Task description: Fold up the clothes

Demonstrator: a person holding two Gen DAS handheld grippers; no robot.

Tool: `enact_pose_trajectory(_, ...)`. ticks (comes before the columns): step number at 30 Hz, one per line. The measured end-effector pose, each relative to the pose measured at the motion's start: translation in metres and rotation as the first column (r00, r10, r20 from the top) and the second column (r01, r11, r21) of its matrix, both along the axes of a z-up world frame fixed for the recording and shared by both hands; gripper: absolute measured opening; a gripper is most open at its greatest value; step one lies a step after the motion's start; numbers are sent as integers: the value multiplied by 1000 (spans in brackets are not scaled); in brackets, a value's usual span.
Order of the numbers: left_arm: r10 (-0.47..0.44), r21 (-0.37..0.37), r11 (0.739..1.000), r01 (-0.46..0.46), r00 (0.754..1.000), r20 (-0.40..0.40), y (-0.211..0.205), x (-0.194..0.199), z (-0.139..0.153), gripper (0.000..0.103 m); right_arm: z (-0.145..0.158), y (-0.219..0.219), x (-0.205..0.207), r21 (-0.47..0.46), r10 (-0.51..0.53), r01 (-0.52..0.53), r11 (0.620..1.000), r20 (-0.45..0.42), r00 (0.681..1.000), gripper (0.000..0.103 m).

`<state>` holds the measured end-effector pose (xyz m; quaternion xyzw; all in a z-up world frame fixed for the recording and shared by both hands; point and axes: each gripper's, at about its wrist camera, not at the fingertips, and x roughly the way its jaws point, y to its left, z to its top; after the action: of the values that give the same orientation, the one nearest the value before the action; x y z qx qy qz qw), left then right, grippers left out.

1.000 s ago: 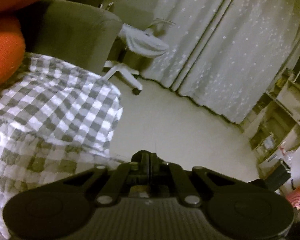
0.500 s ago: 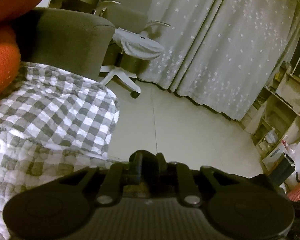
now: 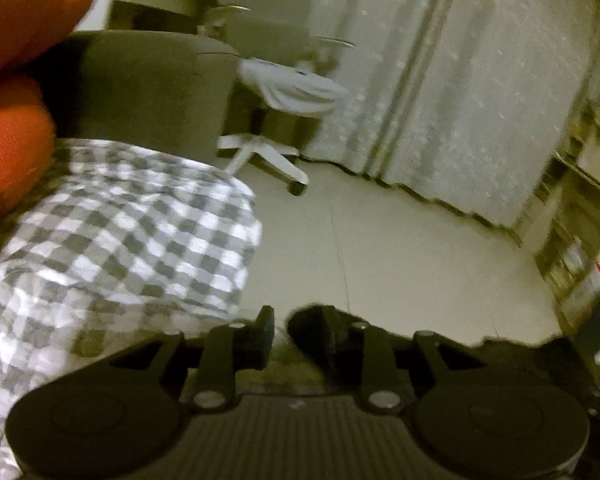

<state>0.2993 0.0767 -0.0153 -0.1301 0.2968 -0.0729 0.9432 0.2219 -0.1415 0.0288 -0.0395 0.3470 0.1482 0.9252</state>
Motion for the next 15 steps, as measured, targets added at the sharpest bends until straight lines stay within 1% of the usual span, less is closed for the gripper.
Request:
enact_pose_trajectory(1,14,-23,1000,-14,1000,13,4,1,2,26,2,-1,0,-2,-11,11,1000,13,1000,10)
enact_pose_trajectory(3,54,-98,994,-49,997,51,15,-1,4,25,4,0,-3,-23,-37,39,999,58,998,11)
enact_pose_trajectory(5,64,-171,984,-56,997,38,27,-2,4,25,7,2,-5,-59,-69,75,995,108,992,13)
enact_pose_trajectory(6,53,-199,979,-51,999,7,30,-1,3,25,8,2,-6,-73,-72,82,994,130,989,13)
enact_pose_trajectory(7,43,-178,983,-43,999,-7,25,2,2,29,11,1,-7,-62,-68,78,995,141,988,14)
enact_pose_trajectory(8,33,-158,987,-36,999,-20,20,4,1,38,12,0,-7,-43,-66,73,996,141,988,15)
enact_pose_trajectory(10,14,-116,993,-20,999,-48,9,9,-2,45,16,-2,-6,-19,-61,64,998,136,989,15)
enact_pose_trajectory(11,5,-96,995,-11,998,-62,4,11,-3,45,16,0,-5,-20,-46,49,999,131,990,15)
enact_pose_trajectory(12,-3,-75,997,-2,997,-76,-1,14,-4,44,16,3,-5,-17,-19,21,1000,115,993,15)
enact_pose_trajectory(13,-12,-55,998,7,996,-91,-7,16,-5,38,15,6,-6,-14,8,-6,1000,99,995,15)
enact_pose_trajectory(14,-20,-34,999,16,994,-105,-12,19,-7,27,13,9,-6,-6,35,-35,999,76,996,15)
enact_pose_trajectory(15,-28,-14,1000,26,992,-120,-17,21,-8,22,11,13,-6,-1,59,-59,998,56,997,15)
